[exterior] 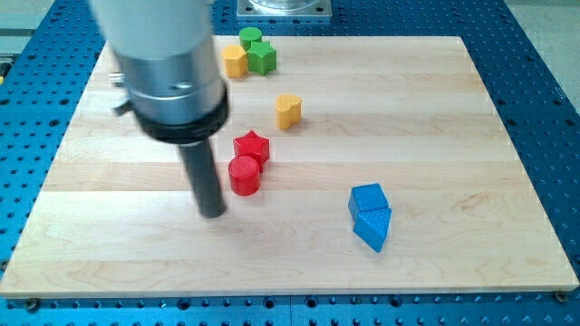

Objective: Form a crescent with red and blue blocks

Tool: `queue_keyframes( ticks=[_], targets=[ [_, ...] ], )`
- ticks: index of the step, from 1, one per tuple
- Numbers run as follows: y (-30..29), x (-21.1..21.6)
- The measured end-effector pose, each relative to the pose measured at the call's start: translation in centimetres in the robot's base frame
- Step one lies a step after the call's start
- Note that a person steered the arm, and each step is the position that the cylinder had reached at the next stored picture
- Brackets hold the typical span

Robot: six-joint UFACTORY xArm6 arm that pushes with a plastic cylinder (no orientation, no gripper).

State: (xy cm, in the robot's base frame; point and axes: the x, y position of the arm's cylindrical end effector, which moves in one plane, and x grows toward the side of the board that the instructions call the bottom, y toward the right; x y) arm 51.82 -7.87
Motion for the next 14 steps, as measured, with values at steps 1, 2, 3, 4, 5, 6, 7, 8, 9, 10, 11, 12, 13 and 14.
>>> queue_keyframes(
  ticks=[1,2,3,4,5,6,7,8,9,10,11,12,13,14],
  targets=[
    [3.3,-4.3],
    [5.8,-3.1],
    [9.6,-1.0],
    [10.9,-6.1],
    [13.0,-6.5],
    [24.7,-3.9],
    [27.1,5.0],
    [17.8,6.7],
    [14.7,5.7],
    [8.4,0.1],
    [6.4,1.0],
    [0.4,2.7],
    [4.3,-3.4],
    [6.3,-6.4]
  ],
)
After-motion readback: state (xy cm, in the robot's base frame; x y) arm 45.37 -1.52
